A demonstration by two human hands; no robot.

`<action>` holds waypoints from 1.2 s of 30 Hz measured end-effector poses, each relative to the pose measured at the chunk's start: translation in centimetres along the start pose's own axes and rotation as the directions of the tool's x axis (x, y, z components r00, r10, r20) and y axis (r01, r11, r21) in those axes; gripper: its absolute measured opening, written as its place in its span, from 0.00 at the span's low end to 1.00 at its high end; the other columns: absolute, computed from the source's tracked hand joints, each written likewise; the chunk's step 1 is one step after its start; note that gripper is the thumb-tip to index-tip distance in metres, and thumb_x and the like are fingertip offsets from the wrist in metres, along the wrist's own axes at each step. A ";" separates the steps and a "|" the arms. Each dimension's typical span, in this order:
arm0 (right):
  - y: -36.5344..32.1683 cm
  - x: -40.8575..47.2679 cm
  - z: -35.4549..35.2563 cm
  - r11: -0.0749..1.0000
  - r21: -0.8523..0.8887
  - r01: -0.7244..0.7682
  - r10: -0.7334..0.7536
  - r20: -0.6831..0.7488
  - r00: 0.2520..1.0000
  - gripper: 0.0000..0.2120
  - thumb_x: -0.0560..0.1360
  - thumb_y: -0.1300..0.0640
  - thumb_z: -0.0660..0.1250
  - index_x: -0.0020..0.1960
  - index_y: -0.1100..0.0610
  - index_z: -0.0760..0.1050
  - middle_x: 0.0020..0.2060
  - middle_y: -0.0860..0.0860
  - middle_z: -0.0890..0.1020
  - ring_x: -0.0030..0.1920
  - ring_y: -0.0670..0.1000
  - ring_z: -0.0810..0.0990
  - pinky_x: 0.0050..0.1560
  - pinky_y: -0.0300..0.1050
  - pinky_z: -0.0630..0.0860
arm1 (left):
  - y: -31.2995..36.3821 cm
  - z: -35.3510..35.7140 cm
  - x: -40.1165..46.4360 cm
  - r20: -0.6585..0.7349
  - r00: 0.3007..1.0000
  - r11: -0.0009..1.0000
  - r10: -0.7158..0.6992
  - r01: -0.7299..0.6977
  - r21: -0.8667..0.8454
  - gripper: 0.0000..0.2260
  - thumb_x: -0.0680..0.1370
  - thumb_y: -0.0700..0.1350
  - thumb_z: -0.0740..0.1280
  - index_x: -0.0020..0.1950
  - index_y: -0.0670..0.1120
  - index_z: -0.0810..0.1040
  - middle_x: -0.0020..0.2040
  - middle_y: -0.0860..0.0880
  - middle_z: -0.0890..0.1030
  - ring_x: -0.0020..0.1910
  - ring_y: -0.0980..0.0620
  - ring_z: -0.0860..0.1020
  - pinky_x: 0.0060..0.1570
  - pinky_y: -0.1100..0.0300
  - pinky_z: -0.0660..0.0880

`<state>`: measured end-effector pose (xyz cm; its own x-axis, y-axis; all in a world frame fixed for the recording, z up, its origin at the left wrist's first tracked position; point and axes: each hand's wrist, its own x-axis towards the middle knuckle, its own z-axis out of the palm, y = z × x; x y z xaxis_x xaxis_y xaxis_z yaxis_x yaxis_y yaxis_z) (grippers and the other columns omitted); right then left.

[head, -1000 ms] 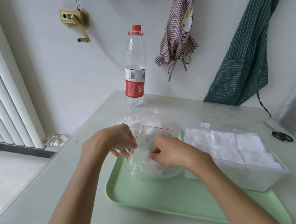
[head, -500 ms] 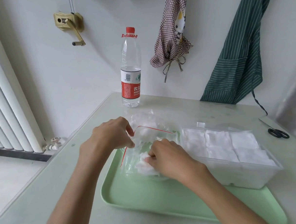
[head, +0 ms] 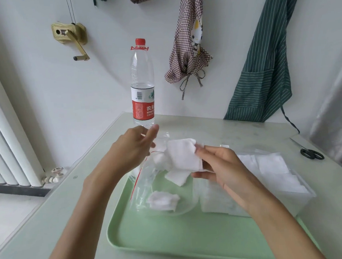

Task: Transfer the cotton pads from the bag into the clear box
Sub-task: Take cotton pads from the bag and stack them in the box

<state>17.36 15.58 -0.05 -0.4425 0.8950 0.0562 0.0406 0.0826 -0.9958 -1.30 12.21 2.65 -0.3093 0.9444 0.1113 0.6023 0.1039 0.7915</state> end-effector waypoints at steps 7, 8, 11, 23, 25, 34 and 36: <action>-0.5 -1.1 -1.9 0.997 0.059 -0.043 0.042 0.020 0.999 0.11 0.79 0.53 0.61 0.47 0.53 0.82 0.38 0.48 0.81 0.39 0.44 0.80 0.41 0.38 0.76 | 1.5 1.5 -1.1 0.215 0.972 0.975 0.099 -0.052 -0.214 0.09 0.75 0.53 0.67 0.50 0.51 0.82 0.41 0.55 0.84 0.40 0.65 0.81 0.36 0.70 0.78; -0.7 -1.3 -2.3 0.999 0.038 -0.037 0.037 0.008 0.999 0.12 0.79 0.52 0.60 0.47 0.53 0.82 0.39 0.49 0.82 0.39 0.45 0.80 0.41 0.39 0.77 | 1.7 1.9 -1.0 0.184 0.977 0.966 0.107 -0.059 -0.251 0.07 0.75 0.51 0.68 0.49 0.51 0.83 0.39 0.55 0.85 0.38 0.65 0.81 0.35 0.71 0.77; -1.3 -1.5 -4.2 1.000 -0.024 0.005 -0.005 -0.012 1.000 0.19 0.77 0.40 0.58 0.46 0.51 0.82 0.44 0.57 0.83 0.45 0.50 0.82 0.46 0.42 0.78 | 3.3 3.7 -0.5 0.106 0.983 0.947 0.148 -0.110 -0.303 0.04 0.74 0.48 0.70 0.46 0.50 0.83 0.35 0.55 0.84 0.36 0.62 0.81 0.33 0.70 0.76; -2.2 -1.8 -11.3 0.971 -0.072 0.228 -0.238 -0.386 0.891 0.14 0.74 0.64 0.69 0.56 0.50 0.77 0.41 0.49 0.85 0.38 0.41 0.83 0.38 0.33 0.78 | 9.2 10.5 1.3 0.094 0.928 0.895 0.361 -0.316 -0.316 0.12 0.75 0.46 0.70 0.58 0.52 0.76 0.43 0.52 0.83 0.37 0.62 0.80 0.43 0.66 0.75; -2.1 -1.8 -11.5 0.977 -0.057 0.208 -0.214 -0.379 0.900 0.14 0.74 0.63 0.68 0.58 0.51 0.77 0.42 0.51 0.85 0.38 0.42 0.83 0.38 0.34 0.78 | 9.2 10.6 1.3 0.056 0.933 0.891 0.357 -0.321 -0.320 0.11 0.75 0.44 0.70 0.57 0.52 0.76 0.43 0.51 0.83 0.37 0.59 0.81 0.45 0.62 0.77; -0.3 -1.4 -9.9 0.908 -0.413 -0.070 0.027 -0.110 0.994 0.17 0.70 0.62 0.72 0.57 0.54 0.72 0.35 0.50 0.83 0.36 0.48 0.80 0.50 0.50 0.78 | 4.0 8.7 0.0 0.234 0.966 0.994 0.107 -0.102 -0.034 0.06 0.71 0.51 0.73 0.45 0.55 0.79 0.39 0.55 0.85 0.43 0.56 0.82 0.48 0.59 0.73; 0.1 -1.4 -9.6 0.874 -0.476 -0.100 0.085 -0.054 0.995 0.17 0.71 0.62 0.72 0.57 0.54 0.70 0.36 0.49 0.83 0.36 0.48 0.80 0.50 0.46 0.77 | 3.7 8.3 0.0 0.272 0.960 0.994 0.070 -0.089 0.060 0.06 0.70 0.51 0.74 0.44 0.56 0.78 0.40 0.55 0.84 0.45 0.55 0.81 0.51 0.58 0.75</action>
<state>26.58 18.50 0.52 -0.3888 0.9210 -0.0244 0.5058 0.1912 -0.8412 7.09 15.17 0.60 -0.0550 0.9985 -0.0011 0.6704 0.0378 0.7410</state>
